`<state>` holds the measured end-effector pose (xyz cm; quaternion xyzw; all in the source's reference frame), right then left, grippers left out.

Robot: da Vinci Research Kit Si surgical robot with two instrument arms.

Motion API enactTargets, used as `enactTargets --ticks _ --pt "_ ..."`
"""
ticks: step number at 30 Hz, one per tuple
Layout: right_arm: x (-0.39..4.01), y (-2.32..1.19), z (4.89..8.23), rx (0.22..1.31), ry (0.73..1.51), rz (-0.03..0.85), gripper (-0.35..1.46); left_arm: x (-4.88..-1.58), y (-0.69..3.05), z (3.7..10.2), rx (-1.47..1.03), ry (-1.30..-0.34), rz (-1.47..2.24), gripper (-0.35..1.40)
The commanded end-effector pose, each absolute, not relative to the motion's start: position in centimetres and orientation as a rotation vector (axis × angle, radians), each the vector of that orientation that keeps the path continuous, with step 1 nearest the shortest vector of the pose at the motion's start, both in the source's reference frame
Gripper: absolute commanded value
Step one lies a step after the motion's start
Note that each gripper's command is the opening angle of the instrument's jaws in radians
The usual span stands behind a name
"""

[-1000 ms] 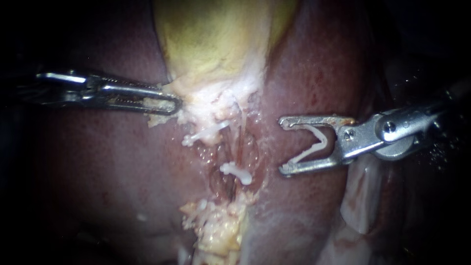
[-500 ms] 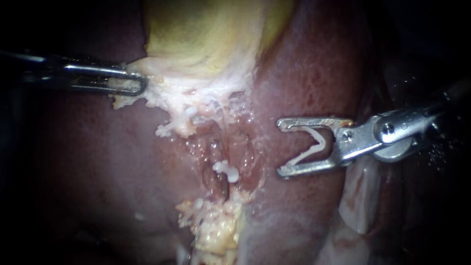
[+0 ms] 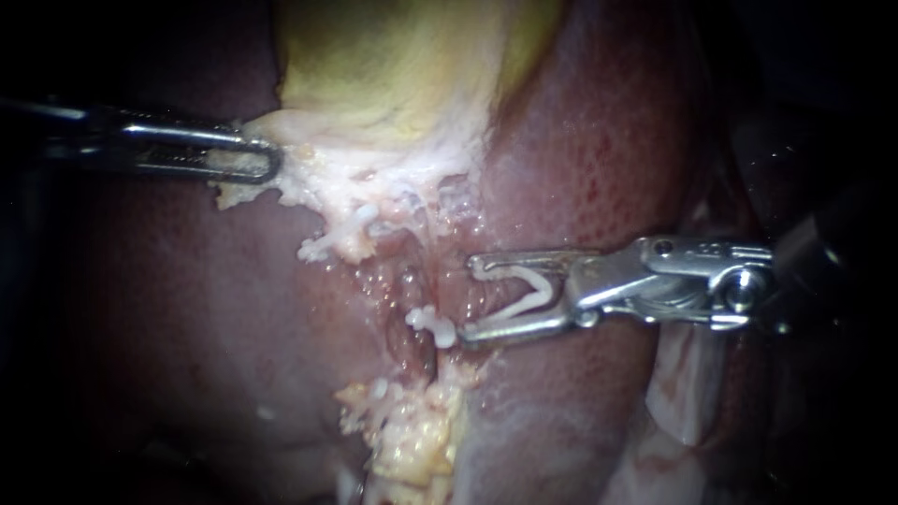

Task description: Clipping second clip right tube

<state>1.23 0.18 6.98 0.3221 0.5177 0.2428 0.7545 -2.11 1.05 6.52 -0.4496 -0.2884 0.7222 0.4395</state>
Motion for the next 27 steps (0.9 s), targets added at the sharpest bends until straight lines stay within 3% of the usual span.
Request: enactTargets --ticks 1,15,27 --pt "1.26 0.17 7.01 0.709 1.132 0.543 0.46 -2.12 1.05 6.51 -1.117 -0.716 1.794 -0.35" --pt "1.6 0.08 7.19 0.78 1.185 0.634 0.47 -2.14 1.04 6.49 -1.116 -0.714 1.793 -0.35" --pt "1.63 -0.05 7.01 0.896 1.231 0.549 0.45 -2.16 1.04 6.5 -1.116 -0.714 1.793 -0.35"
